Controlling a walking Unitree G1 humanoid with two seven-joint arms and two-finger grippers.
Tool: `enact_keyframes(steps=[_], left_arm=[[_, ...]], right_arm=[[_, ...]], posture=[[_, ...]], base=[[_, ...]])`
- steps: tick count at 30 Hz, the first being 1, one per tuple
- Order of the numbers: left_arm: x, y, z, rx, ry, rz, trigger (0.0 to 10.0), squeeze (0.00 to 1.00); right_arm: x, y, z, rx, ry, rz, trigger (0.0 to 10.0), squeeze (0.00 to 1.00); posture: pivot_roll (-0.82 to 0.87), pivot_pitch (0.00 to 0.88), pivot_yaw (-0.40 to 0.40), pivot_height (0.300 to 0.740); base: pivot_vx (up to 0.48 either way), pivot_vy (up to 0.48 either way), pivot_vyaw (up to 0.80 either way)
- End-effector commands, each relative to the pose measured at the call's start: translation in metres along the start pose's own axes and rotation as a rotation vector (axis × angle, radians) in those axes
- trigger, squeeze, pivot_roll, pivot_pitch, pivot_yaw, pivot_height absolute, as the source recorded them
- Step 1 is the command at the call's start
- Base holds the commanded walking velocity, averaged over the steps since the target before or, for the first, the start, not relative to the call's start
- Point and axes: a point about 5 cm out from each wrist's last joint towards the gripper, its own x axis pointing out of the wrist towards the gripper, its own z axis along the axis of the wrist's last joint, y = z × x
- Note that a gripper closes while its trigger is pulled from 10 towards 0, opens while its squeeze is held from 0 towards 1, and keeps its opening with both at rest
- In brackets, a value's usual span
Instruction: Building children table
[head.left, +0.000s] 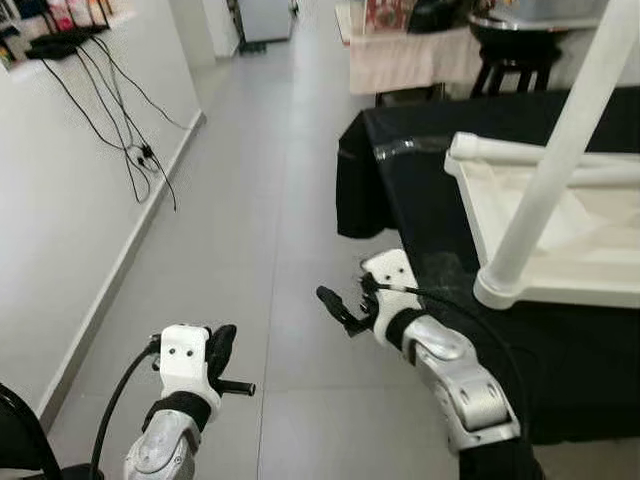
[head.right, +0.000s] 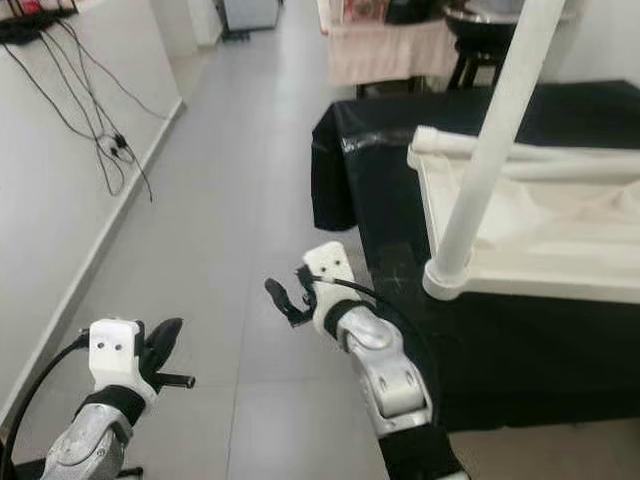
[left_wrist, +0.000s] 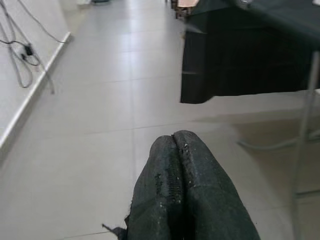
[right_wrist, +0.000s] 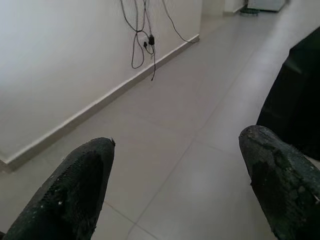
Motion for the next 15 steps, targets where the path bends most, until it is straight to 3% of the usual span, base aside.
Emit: enact_keyframes(steps=[1, 8, 15], left_arm=[[0.0001, 0.0023, 0.0, 0.051, -0.013, 0.013, 10.0, 0.0], [0.0007, 0.0027, -0.0004, 0.02, -0.016, 0.002, 10.0, 0.0], [0.0, 0.0021, 0.0007, 0.045, -0.018, 0.011, 10.0, 0.0]], right_arm=[[0.0011, 0.0046, -0.0019, -0.02, -0.001, -0.008, 10.0, 0.0], [0.0033, 0.0041, -0.0037, -0.022, -0.003, -0.039, 10.0, 0.0], [0.0051, 0.0048, -0.0048, -0.03, -0.002, -0.052, 10.0, 0.0]], posture=[[-0.05, 0.057, 0.044, 0.74], [-0.04, 0.06, 0.048, 0.74], [-0.04, 0.064, 0.048, 0.74]], base=[[0.0, 0.0, 0.0], [0.0, 0.0, 0.0], [0.0, 0.0, 0.0]])
